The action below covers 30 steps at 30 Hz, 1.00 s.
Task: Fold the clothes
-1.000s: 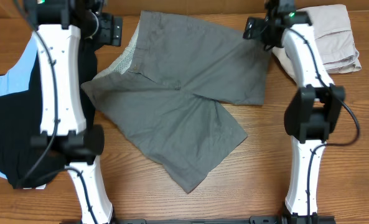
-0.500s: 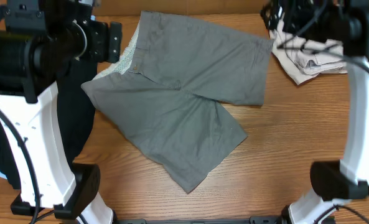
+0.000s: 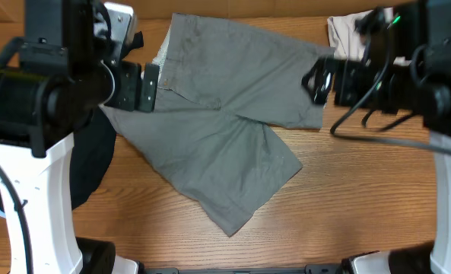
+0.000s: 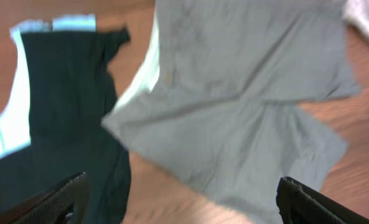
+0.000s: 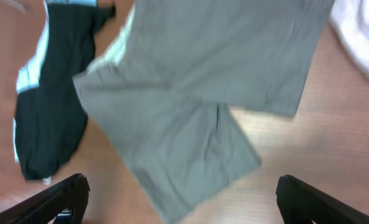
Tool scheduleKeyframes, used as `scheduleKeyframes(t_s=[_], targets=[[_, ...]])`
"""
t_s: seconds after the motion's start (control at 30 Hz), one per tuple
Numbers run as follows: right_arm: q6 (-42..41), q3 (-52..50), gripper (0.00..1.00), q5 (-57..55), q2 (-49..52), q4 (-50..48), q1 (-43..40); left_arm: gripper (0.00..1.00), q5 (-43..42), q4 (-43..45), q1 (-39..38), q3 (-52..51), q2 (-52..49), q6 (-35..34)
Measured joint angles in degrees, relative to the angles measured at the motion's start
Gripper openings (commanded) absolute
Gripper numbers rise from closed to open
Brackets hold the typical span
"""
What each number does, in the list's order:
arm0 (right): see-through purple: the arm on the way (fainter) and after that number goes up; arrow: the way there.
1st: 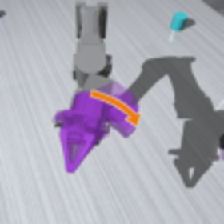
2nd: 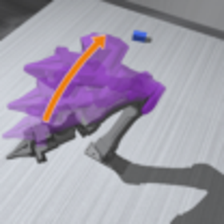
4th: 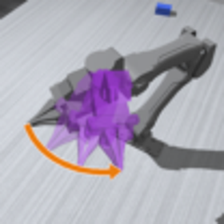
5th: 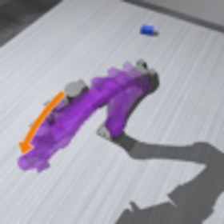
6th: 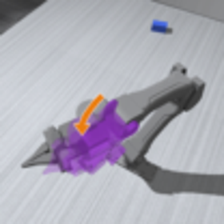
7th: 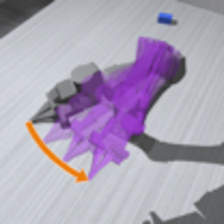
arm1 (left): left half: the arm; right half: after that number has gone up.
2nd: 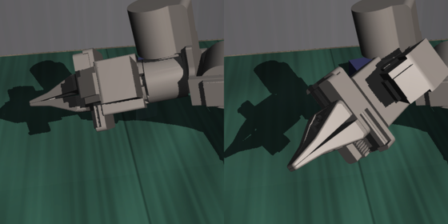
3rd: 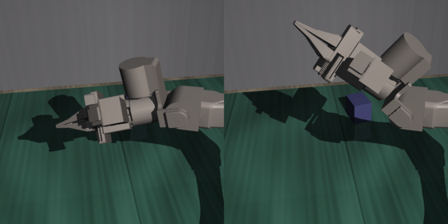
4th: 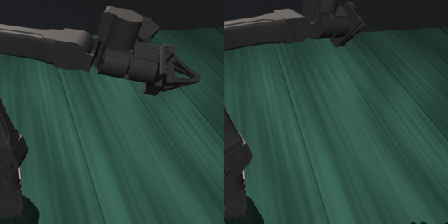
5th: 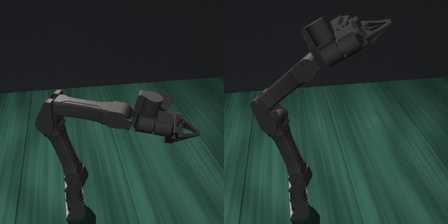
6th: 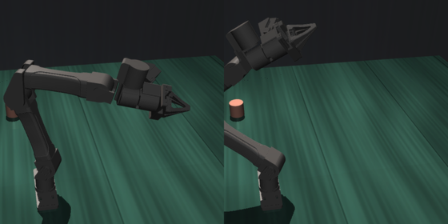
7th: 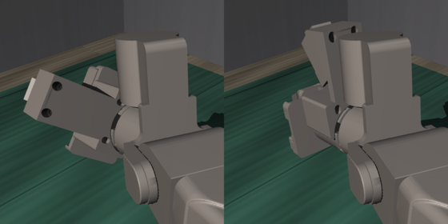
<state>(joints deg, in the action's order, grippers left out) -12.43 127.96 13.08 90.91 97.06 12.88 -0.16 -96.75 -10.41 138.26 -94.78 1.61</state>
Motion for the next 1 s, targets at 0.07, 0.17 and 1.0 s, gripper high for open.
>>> scheduleKeyframes(t_s=[0.07, 0.17, 1.0], targets=[[-0.42, -5.99, 1.00, -0.31, -2.03, 0.04, 1.03, 0.98, 1.11, -0.15, 0.00, -4.00, 0.52, -0.50], [-0.87, -16.57, 1.00, -1.46, -2.95, -1.11, 1.14, 0.98, 2.19, 0.37, 0.00, -9.75, 0.46, -1.20], [-5.25, -77.55, 0.73, -1.55, -0.92, -49.16, 1.14, 1.00, 3.45, 11.74, 0.00, -25.38, -0.92, -1.68]])
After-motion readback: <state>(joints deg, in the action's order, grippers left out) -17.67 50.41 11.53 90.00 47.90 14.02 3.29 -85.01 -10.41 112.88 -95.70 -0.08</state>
